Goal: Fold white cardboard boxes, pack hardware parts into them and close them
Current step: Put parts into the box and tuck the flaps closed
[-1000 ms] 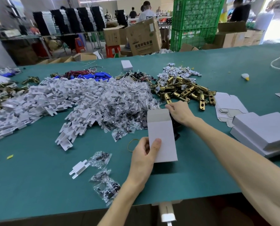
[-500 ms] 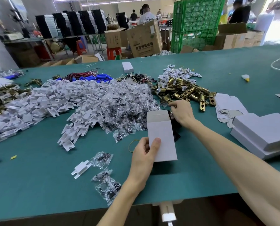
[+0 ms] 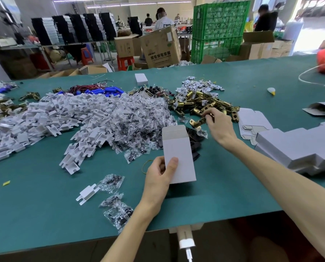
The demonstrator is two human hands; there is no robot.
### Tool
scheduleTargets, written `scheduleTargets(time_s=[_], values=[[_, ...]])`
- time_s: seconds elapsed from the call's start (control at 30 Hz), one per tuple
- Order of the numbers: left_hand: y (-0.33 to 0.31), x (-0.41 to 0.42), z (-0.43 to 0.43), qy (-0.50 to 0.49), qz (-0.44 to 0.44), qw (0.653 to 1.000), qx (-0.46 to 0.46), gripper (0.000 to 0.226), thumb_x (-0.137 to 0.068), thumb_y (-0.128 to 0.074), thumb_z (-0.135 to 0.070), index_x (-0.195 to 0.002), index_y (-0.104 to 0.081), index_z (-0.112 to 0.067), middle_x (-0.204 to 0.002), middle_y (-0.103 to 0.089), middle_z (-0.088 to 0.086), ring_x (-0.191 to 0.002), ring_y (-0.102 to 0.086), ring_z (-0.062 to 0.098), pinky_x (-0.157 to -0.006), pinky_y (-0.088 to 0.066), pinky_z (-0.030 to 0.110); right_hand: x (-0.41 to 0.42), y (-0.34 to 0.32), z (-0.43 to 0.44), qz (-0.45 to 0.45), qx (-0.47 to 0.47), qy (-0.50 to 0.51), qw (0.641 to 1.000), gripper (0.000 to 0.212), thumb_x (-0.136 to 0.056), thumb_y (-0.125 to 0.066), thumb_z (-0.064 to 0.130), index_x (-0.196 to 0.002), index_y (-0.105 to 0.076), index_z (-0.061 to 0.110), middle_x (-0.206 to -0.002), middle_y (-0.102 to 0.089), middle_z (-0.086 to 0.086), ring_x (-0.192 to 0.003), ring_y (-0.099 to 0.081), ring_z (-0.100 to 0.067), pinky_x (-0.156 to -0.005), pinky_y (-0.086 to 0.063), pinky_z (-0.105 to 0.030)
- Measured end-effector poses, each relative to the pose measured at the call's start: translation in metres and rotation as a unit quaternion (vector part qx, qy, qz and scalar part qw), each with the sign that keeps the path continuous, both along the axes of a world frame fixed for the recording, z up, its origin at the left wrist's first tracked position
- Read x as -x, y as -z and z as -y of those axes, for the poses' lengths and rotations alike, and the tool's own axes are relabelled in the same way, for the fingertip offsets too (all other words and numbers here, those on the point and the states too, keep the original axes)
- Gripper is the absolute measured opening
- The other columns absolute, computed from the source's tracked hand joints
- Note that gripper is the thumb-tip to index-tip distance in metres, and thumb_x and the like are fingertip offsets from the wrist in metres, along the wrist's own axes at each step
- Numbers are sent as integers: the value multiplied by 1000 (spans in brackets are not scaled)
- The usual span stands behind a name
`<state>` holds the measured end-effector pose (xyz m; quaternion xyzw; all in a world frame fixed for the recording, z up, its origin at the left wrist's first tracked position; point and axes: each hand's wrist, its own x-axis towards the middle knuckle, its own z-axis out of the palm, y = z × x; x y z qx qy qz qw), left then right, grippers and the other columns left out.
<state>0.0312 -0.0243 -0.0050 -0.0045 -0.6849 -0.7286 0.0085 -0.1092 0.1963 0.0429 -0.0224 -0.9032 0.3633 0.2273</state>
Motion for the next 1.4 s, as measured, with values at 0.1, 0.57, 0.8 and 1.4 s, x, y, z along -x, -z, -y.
scheduleTargets(time_s=[0.1,0.57,0.8,1.4], values=[[0,-1,0,1,-6,1000,-10,44,-87,-71,-47,-114,-67,-13,-106,-78,-3,-98,-74,14,-78,-58,25,-10,-4,-8,-14,-14,2,1000,18,-106,-49,22,-109,-67,20,-92,-71,-1,-63,-54,-15,-57,-37,-27],[-2,-4,3,35,-34,999,-17,44,-84,-78,-31,-121,-65,-11,-115,-77,-2,-108,-73,15,-88,-59,27,-90,-102,24,-227,9,-180,957,13,-100,-62,12,-110,-68,6,-92,-74,-2,-79,-69,-7,-68,-47,-9],[-3,-4,4,43,-41,998,-27,42,-85,-78,-26,-122,-66,-11,-115,-77,0,-108,-73,16,-87,-58,26,-102,-98,55,-116,-185,-252,943,13,-97,-66,6,-109,-70,10,-96,-74,-2,-84,-67,-13,-75,-57,-40],[4,2,4,32,-4,999,-41,26,-96,-69,-12,-120,-61,-6,-109,-74,5,-101,-69,14,-90,-57,33,-106,-68,80,86,-364,-262,890,37,-109,-34,44,-91,-60,25,-76,-47,13,-95,-37,-14,-84,-18,-36]])
